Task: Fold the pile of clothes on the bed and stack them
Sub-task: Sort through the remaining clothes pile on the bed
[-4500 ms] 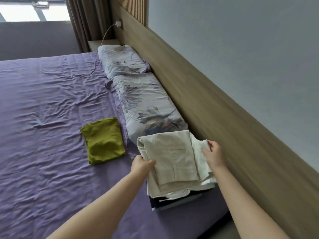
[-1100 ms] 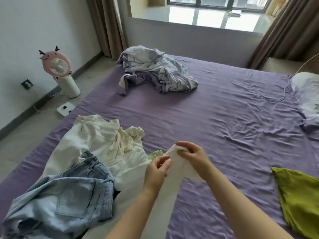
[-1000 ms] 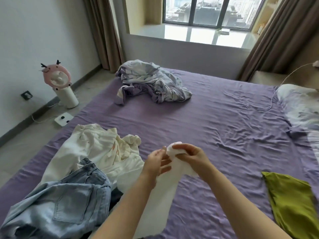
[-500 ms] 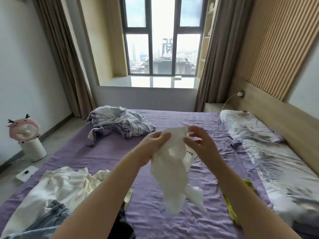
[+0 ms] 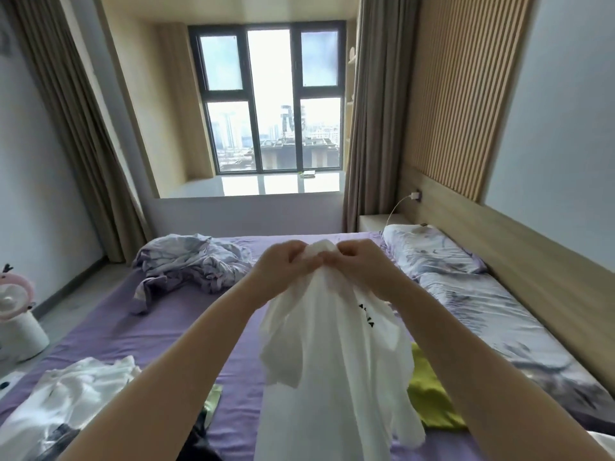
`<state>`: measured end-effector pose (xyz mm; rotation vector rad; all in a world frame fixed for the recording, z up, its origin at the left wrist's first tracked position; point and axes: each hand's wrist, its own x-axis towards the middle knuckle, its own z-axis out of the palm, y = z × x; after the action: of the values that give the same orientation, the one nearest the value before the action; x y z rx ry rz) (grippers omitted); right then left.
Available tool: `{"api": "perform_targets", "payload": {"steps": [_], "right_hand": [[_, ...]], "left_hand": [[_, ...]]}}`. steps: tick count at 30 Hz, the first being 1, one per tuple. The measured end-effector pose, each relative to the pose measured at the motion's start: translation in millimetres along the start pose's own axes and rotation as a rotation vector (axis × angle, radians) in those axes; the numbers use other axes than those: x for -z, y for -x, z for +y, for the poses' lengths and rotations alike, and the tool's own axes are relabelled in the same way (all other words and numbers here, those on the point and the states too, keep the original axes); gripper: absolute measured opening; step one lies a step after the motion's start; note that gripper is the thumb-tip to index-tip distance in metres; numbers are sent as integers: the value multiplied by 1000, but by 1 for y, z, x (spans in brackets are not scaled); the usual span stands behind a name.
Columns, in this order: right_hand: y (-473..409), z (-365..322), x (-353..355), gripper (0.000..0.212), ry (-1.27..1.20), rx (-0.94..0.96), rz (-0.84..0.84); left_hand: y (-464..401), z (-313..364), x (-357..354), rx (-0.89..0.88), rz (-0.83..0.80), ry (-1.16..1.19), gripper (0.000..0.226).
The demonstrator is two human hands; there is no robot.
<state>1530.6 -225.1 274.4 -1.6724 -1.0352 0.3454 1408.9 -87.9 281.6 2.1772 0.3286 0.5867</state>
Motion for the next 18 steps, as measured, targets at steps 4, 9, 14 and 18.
{"api": "perform_targets", "payload": {"steps": [4,9,14,18], "right_hand": [[23,24,10,13,-93,-89,-133],[48,53,18,4,-176,-109,-226],[40,50,26,19,-39,-2,-66],[30,37,19,16,32,62,-67]], "left_hand": [[3,13,1,74,134,216,28],[9,17,26,172,202,525,17],[21,13,29,277,243,625,13],[29,17,19,257,164,634,14]]}}
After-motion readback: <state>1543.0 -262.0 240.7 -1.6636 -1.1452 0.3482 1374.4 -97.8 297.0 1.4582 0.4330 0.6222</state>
